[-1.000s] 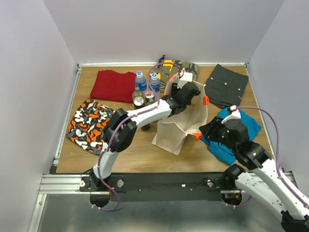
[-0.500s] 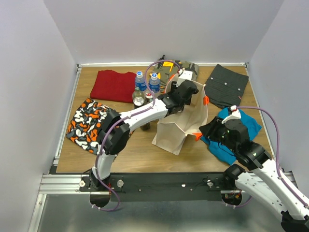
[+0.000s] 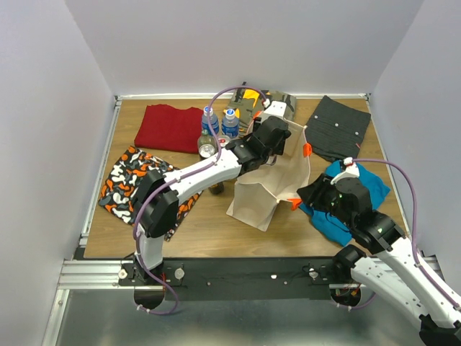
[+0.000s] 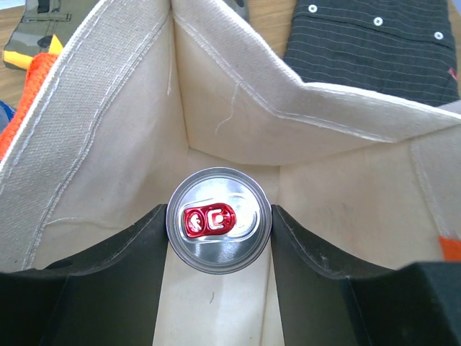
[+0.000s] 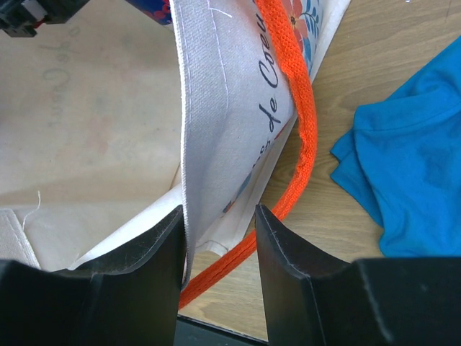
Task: Take the beverage out of the canvas bag
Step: Take out the drink from the canvas bag.
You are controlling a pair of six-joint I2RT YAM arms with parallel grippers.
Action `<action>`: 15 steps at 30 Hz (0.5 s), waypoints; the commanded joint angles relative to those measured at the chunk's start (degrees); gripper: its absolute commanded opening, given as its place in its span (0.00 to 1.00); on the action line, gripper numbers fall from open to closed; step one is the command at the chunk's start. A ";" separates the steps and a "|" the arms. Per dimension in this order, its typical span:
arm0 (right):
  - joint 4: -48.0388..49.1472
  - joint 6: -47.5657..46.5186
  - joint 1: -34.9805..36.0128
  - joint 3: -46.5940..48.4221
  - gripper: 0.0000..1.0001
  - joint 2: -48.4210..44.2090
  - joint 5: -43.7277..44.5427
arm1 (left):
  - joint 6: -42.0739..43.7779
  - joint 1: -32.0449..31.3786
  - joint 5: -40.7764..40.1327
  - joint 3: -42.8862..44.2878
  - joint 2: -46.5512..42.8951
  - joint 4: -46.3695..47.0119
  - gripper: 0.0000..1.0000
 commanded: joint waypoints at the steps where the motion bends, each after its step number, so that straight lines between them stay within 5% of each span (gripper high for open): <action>1: -0.58 -0.82 -0.25 -0.94 0.50 -0.08 -0.56 | 2.01 -0.49 3.26 1.23 -5.17 3.78 0.00; 15: -0.67 -0.65 -0.34 -1.03 0.50 -0.26 -0.48 | 7.02 -0.49 12.58 0.09 -12.82 4.84 0.00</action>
